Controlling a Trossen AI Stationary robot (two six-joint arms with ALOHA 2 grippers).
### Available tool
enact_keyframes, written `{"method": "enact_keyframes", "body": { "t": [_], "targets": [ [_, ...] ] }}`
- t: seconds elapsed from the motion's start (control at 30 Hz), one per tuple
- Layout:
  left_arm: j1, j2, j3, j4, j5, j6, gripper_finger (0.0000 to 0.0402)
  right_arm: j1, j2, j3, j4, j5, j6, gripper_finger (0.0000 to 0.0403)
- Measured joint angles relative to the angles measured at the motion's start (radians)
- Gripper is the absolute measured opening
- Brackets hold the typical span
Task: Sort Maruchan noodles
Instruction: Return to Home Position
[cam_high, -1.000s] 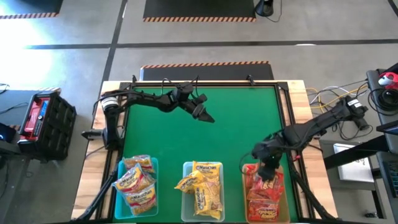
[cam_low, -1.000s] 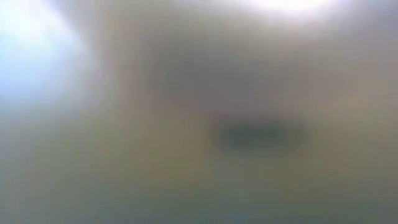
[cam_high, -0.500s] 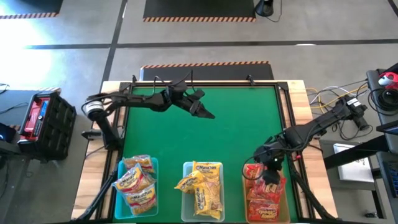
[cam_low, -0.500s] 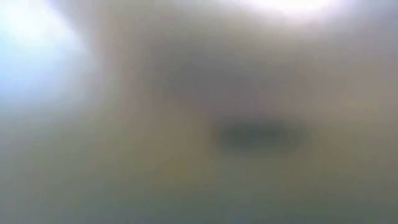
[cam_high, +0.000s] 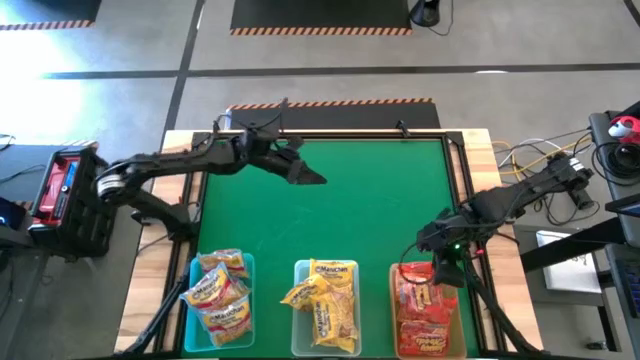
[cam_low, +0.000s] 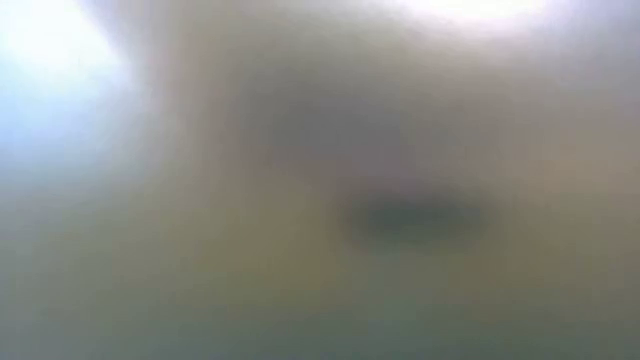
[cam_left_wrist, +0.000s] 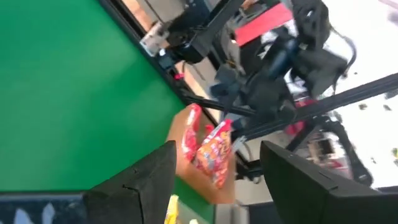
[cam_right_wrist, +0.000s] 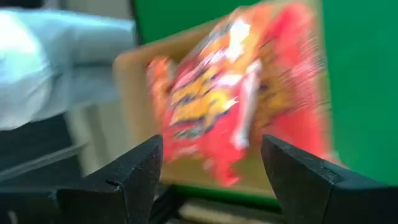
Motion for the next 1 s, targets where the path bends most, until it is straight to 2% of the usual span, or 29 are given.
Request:
{"method": "enact_keyframes", "body": {
  "t": [0.27, 0.43, 0.57, 0.77, 1.0],
  "targets": [
    [0.001, -0.272, 0.0, -0.363, -0.164, 0.155, 0.0214, -0.018, -0.092, 0.087, 0.021, 0.387, -0.286, 0.0258],
    [-0.015, -0.5, 0.0, -0.649, -0.387, 0.195, 0.0214, -0.095, -0.196, 0.038, 0.048, 0.611, -0.313, 0.0258],
    [-0.05, -0.658, -0.003, -0.797, -0.52, 0.205, 0.0214, -0.168, -0.295, -0.071, 0.183, 0.626, -0.328, 0.0258],
    [-0.065, -0.828, -0.014, -0.878, -0.678, 0.182, 0.0214, -0.267, -0.382, -0.23, 0.4, 0.625, -0.358, 0.0258],
    [-0.065, -0.983, -0.14, -0.886, -0.736, 0.175, 0.0214, -0.384, -0.427, -0.359, 0.449, 0.642, -0.391, 0.0258]
  ]
}}
